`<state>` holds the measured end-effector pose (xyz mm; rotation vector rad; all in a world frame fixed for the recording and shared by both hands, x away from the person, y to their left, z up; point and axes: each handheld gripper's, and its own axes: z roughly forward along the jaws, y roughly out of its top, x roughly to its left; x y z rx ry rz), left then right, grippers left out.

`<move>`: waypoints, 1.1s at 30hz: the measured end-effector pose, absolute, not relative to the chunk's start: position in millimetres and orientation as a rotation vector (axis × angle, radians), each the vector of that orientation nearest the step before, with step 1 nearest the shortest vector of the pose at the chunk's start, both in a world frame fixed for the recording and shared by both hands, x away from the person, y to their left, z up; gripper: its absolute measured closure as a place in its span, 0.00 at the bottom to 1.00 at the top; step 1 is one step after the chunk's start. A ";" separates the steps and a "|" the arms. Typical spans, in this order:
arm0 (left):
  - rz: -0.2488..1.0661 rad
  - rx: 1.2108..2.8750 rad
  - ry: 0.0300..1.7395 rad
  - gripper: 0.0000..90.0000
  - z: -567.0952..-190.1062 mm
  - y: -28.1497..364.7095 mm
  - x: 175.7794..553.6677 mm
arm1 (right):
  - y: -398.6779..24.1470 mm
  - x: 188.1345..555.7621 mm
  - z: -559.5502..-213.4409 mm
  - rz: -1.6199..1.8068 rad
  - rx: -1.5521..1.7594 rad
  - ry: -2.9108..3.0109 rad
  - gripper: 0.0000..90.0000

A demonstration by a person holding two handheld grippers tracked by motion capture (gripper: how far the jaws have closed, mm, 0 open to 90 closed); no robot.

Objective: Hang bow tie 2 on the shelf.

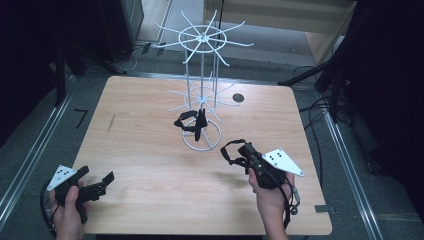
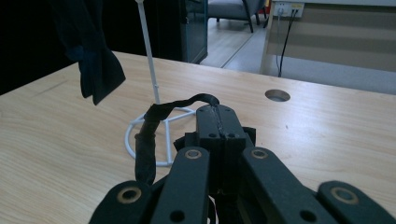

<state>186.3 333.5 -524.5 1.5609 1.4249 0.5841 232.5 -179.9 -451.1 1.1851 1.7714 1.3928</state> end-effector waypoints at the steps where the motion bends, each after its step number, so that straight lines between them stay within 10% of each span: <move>1: 0.584 1.561 1.425 0.00 -524.5 333.5 186.3 | -179.1 232.7 -450.0 1.397 1.186 1.768 1.00; 33: 0.583 1.564 1.424 0.00 -524.4 333.5 186.4 | -148.4 234.4 -404.2 1.481 1.064 1.715 1.00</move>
